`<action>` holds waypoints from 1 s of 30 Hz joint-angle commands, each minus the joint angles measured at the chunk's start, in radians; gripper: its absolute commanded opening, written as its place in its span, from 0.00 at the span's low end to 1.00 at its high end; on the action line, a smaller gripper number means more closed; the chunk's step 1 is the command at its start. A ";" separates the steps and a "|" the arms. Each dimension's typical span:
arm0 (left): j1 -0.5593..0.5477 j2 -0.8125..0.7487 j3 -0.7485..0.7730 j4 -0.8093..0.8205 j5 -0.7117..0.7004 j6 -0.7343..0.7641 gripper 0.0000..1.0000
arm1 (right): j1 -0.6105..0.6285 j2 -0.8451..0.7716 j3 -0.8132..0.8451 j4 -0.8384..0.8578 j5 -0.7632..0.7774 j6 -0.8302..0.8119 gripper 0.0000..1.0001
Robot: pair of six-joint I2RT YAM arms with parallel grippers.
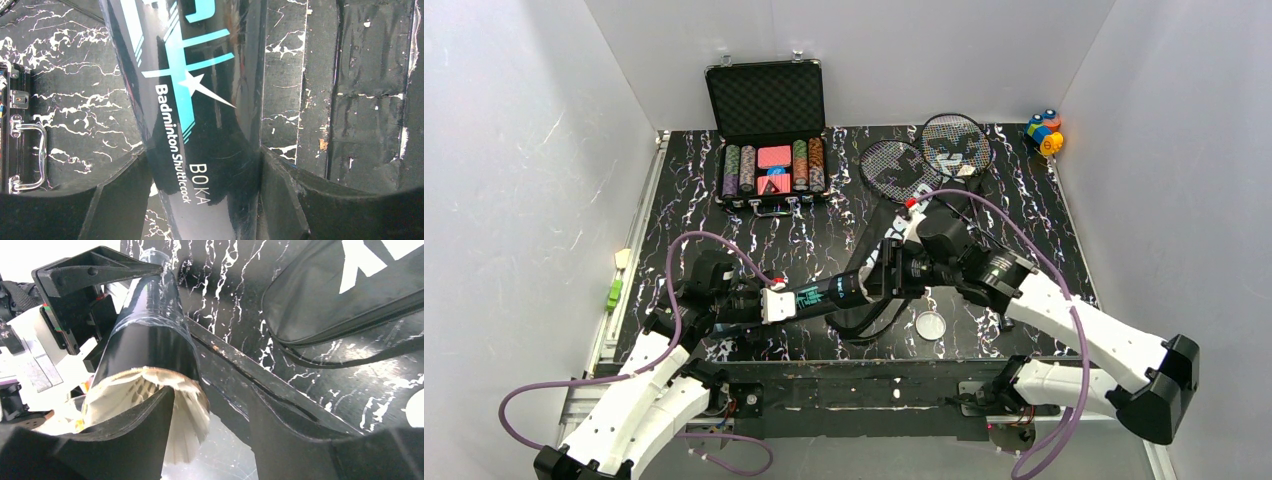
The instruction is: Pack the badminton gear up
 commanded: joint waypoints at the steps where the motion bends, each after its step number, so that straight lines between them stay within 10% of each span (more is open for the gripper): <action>1: -0.004 -0.016 0.034 0.038 0.034 -0.003 0.00 | 0.000 -0.082 0.053 -0.068 0.071 -0.051 0.65; 30: -0.004 -0.001 0.083 0.042 0.077 -0.036 0.00 | -0.006 -0.072 -0.008 -0.012 0.049 -0.041 0.49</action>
